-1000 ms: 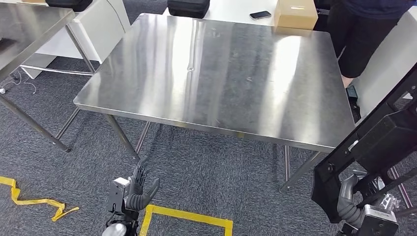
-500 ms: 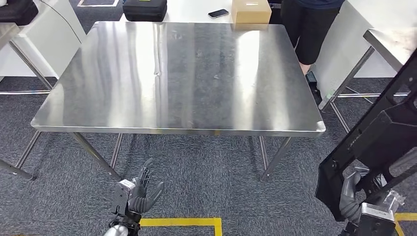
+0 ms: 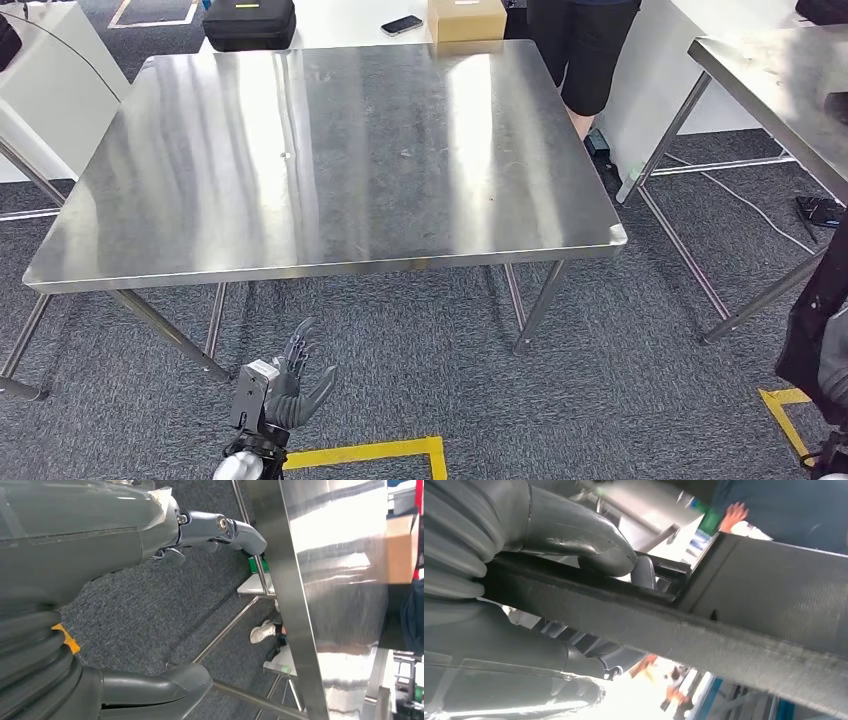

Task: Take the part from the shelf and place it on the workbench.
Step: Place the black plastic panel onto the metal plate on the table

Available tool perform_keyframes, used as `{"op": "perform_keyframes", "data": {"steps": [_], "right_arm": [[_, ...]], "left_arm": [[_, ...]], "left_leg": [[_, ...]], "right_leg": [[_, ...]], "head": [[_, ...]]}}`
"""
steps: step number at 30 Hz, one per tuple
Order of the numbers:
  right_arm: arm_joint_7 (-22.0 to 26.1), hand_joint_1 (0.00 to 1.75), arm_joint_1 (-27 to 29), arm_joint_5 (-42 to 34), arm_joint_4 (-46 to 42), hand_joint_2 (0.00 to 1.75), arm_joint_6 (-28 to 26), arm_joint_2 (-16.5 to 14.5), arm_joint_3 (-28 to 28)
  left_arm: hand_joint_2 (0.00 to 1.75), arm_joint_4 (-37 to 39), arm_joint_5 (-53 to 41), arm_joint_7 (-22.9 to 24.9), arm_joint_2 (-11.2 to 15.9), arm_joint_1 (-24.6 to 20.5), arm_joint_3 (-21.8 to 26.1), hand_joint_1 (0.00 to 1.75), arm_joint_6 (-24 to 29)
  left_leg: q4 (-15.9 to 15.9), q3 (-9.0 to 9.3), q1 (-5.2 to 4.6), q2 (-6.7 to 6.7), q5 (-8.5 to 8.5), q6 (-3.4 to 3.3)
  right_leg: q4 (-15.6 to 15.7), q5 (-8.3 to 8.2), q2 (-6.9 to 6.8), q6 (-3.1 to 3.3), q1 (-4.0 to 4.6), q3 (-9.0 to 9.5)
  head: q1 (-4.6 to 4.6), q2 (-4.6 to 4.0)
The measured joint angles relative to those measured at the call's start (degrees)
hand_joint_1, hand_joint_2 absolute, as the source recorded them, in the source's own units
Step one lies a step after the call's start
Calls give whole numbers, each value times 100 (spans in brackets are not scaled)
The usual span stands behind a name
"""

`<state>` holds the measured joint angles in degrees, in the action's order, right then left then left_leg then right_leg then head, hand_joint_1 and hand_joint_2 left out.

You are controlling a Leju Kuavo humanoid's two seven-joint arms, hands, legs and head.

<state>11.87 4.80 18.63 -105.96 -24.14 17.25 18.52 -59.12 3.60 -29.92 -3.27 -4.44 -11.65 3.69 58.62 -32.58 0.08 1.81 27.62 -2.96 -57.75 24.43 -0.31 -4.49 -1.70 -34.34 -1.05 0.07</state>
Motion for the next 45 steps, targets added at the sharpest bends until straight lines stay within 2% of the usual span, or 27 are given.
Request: {"op": "perform_keyframes", "data": {"steps": [2, 6, 9, 11, 15, 19, 23, 28, 34, 40, 45], "right_arm": [[-25, 175, -107, 11, 103, 175, 19, 119, 92], [-124, 175, -235, 198, 264, 175, 62, 251, 185], [-352, 175, -423, 590, 496, 175, 134, 375, 202], [-544, 175, -656, 924, 728, 175, 262, 537, 189], [-893, 175, -1604, 1672, 1452, 175, 705, 1005, -64], [-1086, 175, -2796, 2262, 2234, 175, 1065, 1219, -852], [-1231, 175, -3646, 2648, 2775, 175, 1232, 1176, -1750], [-1246, 175, -4231, 2697, 3195, 175, 1387, 1077, -2582], [-1173, 175, -4601, 2650, 3471, 175, 1499, 976, -3181], [-1132, 175, -4971, 2661, 3673, 175, 1615, 701, -3988], [-1133, 175, -5040, 2648, 3679, 175, 1603, 597, -4288]], "left_arm": [[175, 15, -20, 2, -10, -14, 12, 0, -4], [175, 51, -60, 10, -26, -45, 37, 0, -7], [175, 84, -101, 28, -38, -57, 64, 0, -28], [175, 120, -124, 39, -48, -72, 83, 0, -55], [175, 280, -148, 49, -54, -178, 87, 0, -109], [175, 521, -193, 32, -91, -367, 64, 0, -117], [175, 717, -252, 28, -163, -530, 0, 0, -46], [175, 842, -337, 86, -244, -669, -54, 0, 65], [175, 981, -351, 63, -267, -770, -106, 0, 137], [175, 1159, -344, 6, -295, -881, -145, 0, 191], [175, 1241, -306, 7, -287, -873, -155, 0, 195]], "left_leg": [[-22, 8, 11, -3, -20, -40], [-86, 37, 16, -2, -45, 32], [-104, 39, 16, 0, -57, 100], [-106, 35, 15, 1, -62, 124], [-105, 29, -7, 4, -70, 136], [-96, 34, -21, 6, -80, 134], [-89, 28, -24, -4, -95, 127], [-87, 17, -24, -14, -96, 126], [-88, -5, -24, -21, -96, 126], [-87, -3, -23, -18, -99, 128], [-87, -9, -23, -30, -100, 129]], "right_leg": [[2, -4, 1, 8, 10, 1], [-1, 3, 1, 35, 21, -1], [-4, 1, 2, 82, 28, -7], [-6, -4, 2, 90, 33, -9], [-8, -18, 4, 102, 46, -12], [-7, -36, 11, 105, 41, -11], [-7, -42, -6, 107, 40, -12], [-8, -41, -17, 107, 40, -16], [-8, -41, -21, 107, 40, -31], [-7, -42, -20, 107, 42, -38], [-9, -42, -30, 107, 42, -38]], "head": [[3, 0], [3, 0], [4, 0], [3, 0], [2, 0], [1, 0], [0, 0], [1, 0], [1, 0], [2, 0], [1, 0]]}}
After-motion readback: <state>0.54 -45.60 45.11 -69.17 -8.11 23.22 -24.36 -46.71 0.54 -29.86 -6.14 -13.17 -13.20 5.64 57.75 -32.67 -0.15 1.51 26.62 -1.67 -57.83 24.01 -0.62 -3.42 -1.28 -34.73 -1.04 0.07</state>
